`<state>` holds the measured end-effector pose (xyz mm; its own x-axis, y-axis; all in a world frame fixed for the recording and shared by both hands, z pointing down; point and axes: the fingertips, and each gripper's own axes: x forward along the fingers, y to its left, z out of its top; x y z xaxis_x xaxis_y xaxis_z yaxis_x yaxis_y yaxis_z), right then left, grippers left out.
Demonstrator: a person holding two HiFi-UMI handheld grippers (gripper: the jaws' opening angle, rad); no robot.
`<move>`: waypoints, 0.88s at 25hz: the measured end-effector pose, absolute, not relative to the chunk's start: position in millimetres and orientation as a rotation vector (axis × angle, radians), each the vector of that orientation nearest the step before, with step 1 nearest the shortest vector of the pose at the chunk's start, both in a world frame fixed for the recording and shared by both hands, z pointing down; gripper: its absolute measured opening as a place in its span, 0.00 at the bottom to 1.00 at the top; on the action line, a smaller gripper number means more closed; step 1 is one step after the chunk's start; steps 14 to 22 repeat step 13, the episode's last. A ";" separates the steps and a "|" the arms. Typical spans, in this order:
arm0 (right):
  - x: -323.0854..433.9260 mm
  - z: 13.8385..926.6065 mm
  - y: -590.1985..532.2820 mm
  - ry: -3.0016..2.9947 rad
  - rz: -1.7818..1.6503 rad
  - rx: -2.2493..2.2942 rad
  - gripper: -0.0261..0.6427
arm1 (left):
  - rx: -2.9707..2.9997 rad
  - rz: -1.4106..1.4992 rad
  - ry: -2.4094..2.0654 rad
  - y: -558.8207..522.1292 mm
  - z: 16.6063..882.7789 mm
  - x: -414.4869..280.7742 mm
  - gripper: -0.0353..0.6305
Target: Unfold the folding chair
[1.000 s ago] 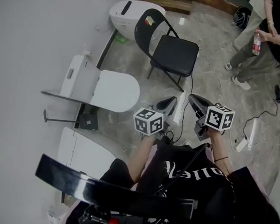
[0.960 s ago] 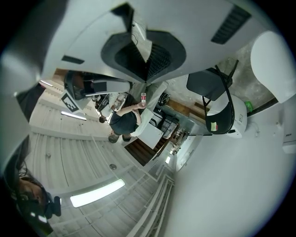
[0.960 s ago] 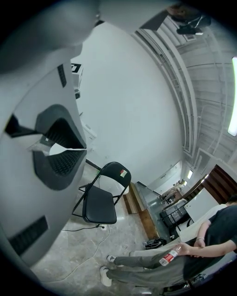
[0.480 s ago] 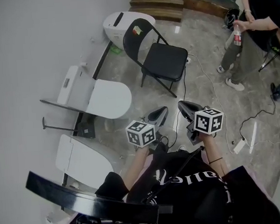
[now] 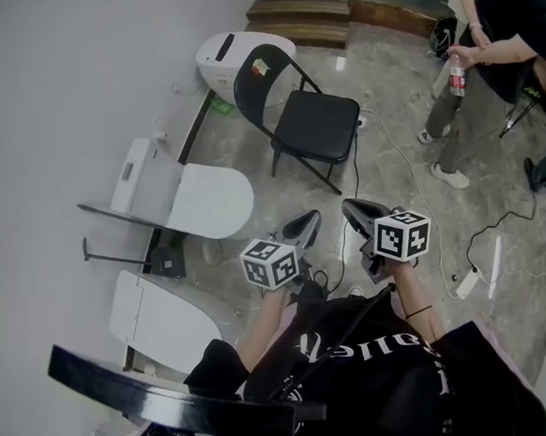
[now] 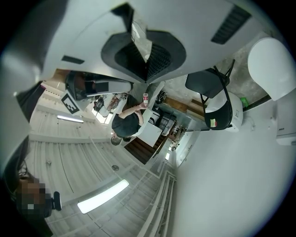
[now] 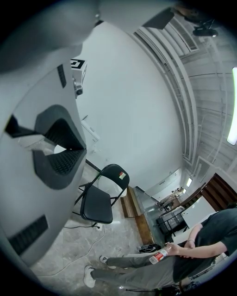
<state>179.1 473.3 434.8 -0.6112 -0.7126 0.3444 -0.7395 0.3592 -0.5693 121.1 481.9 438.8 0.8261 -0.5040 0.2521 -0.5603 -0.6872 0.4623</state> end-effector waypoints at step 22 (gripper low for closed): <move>187.7 436.2 459.3 -2.551 1.109 1.393 0.06 | 2.473 0.152 -0.788 467.3 440.1 121.4 0.06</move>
